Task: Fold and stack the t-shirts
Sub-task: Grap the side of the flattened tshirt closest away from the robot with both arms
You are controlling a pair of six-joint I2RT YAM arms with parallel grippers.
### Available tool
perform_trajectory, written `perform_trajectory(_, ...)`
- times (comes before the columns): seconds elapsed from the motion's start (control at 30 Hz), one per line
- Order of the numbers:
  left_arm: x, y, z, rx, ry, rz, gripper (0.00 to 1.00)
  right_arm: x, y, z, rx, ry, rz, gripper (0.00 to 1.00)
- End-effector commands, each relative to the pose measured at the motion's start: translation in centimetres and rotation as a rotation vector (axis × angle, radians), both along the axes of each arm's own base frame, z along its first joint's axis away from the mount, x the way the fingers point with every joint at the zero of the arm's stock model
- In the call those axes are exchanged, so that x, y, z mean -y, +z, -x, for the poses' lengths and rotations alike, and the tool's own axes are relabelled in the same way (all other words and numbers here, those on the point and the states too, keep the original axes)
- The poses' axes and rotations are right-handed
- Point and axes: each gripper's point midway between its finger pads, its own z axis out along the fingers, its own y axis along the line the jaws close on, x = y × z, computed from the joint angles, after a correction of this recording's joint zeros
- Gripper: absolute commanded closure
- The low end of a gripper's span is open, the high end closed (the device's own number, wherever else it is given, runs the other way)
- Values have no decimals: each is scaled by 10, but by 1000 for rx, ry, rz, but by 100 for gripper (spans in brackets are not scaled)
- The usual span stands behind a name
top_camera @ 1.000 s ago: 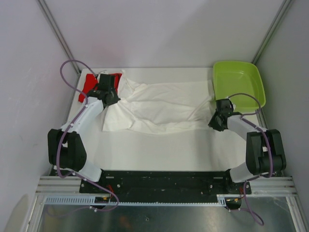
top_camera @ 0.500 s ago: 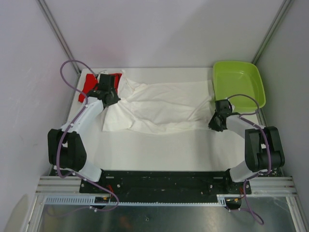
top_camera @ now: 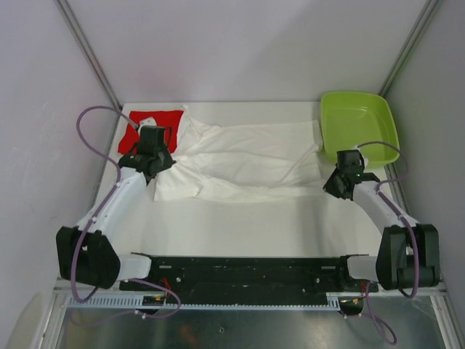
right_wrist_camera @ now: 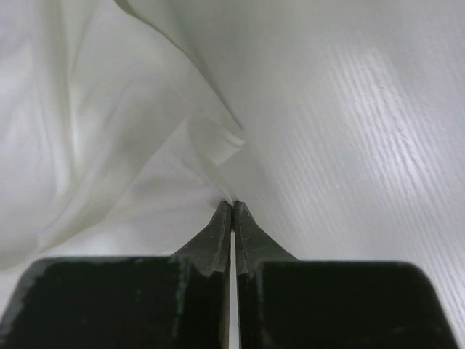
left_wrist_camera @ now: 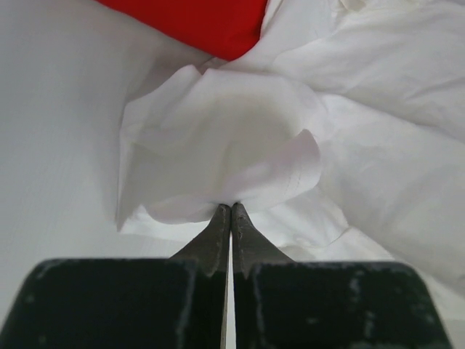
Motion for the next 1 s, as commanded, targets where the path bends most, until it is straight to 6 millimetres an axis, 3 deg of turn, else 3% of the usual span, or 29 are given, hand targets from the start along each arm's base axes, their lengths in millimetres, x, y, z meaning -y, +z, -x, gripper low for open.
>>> perform_trajectory(0.0, -7, 9, 30, 32, 19, 23, 100, 17, 17, 30, -31, -38, 32, 100)
perform_trajectory(0.27, -16, -13, 93, 7, 100, 94, 100, 11, 36, 68, -54, -90, -49, 100)
perform_trajectory(0.43, -20, -30, 121, -15, 152, 135, 100, 6, 30, 94, -135, -167, -105, 100)
perform_trajectory(0.7, -21, -25, 140, -4, 187, 175, 100, 9, 28, 138, -163, -302, -135, 100)
perform_trajectory(0.97, -15, -28, 166, -47, 214, 255, 100, 8, 29, 148, -196, -360, -160, 100)
